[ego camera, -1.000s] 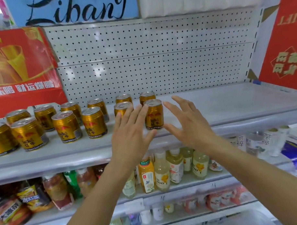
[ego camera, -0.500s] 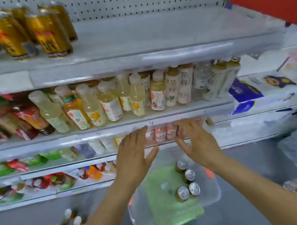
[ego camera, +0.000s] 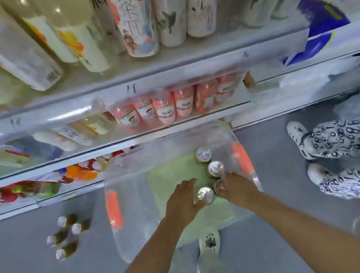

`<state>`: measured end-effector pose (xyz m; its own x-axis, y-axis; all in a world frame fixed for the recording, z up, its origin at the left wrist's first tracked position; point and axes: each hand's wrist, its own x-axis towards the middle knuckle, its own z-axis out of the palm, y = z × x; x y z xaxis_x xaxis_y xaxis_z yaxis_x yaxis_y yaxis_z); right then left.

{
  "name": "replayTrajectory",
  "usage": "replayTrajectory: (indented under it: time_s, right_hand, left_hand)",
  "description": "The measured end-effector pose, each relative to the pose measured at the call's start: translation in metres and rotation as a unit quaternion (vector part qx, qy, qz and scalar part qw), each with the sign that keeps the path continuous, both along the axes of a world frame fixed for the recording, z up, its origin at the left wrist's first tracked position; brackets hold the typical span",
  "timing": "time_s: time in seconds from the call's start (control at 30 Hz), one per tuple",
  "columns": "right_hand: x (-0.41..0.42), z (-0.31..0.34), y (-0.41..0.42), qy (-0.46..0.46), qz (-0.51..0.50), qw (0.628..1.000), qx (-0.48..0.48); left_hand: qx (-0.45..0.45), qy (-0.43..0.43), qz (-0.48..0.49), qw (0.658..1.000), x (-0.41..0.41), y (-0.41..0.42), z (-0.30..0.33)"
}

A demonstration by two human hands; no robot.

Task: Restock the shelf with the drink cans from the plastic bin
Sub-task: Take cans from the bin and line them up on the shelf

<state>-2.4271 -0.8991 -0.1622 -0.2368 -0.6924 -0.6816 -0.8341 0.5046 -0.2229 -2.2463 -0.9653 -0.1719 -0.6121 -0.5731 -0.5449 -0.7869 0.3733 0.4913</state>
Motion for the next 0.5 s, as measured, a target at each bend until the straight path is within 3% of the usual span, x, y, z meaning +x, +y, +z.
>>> replayTrajectory:
  time_s: [0.1, 0.27, 0.5]
  right_hand:
    - [0.007, -0.024, -0.006, 0.016, 0.043, 0.998, 0.032]
    - [0.011, -0.050, -0.011, 0.064, 0.012, 0.996, 0.057]
    - [0.016, -0.053, -0.013, 0.094, 0.010, 0.994, 0.060]
  left_hand:
    - [0.028, -0.020, -0.021, 0.999, -0.011, 0.008, -0.035]
    - [0.073, -0.025, -0.002, 0.997, -0.024, 0.012, -0.071]
    - [0.053, -0.015, 0.005, 0.998, -0.026, 0.009, -0.080]
